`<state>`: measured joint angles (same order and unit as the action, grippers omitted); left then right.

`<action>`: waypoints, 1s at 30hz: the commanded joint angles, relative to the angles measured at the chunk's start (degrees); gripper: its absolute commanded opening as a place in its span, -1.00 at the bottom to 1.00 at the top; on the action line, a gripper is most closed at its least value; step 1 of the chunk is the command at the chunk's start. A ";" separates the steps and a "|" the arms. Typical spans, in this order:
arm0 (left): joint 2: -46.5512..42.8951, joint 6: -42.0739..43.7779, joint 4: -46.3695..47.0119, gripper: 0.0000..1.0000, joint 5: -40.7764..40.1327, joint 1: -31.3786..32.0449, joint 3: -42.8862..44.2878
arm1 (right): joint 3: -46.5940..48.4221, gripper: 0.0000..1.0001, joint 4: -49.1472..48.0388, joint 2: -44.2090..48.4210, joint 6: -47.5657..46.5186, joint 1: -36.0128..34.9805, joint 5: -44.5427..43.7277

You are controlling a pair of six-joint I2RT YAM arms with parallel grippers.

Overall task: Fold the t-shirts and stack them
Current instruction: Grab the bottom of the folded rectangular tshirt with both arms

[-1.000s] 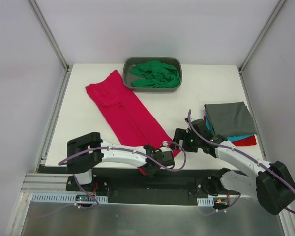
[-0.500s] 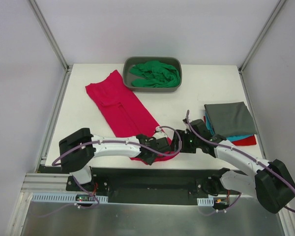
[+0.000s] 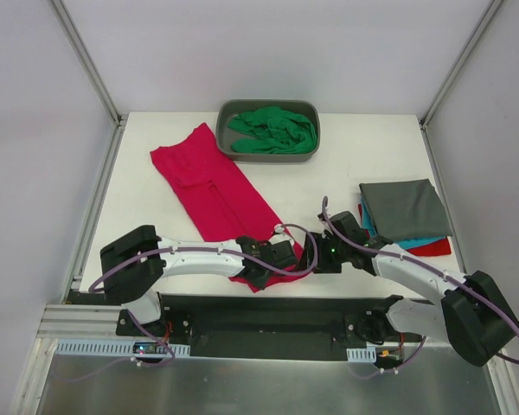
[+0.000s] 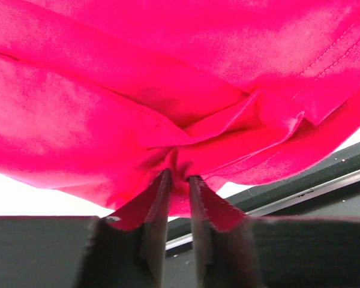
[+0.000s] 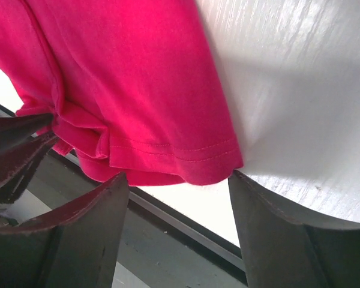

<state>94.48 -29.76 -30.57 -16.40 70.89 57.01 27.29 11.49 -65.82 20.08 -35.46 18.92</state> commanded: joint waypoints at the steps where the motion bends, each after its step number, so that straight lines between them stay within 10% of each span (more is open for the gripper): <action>1: -2.01 0.93 -0.37 -0.81 1.90 0.21 -0.59 | 0.49 0.33 1.26 -1.06 1.89 -1.54 -1.15; 16: -9.39 -1.26 0.07 -1.00 10.33 0.39 -4.10 | -0.92 -0.99 -1.82 0.77 5.59 -2.24 -11.44; 30: -11.59 -1.97 2.00 -1.00 12.27 1.01 -2.69 | 0.91 -0.99 3.45 10.37 5.15 -2.33 -8.81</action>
<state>85.60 -30.50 -28.84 -3.49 72.40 53.10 24.73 12.82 -55.57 25.28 -37.45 9.87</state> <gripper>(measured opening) 0.007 0.020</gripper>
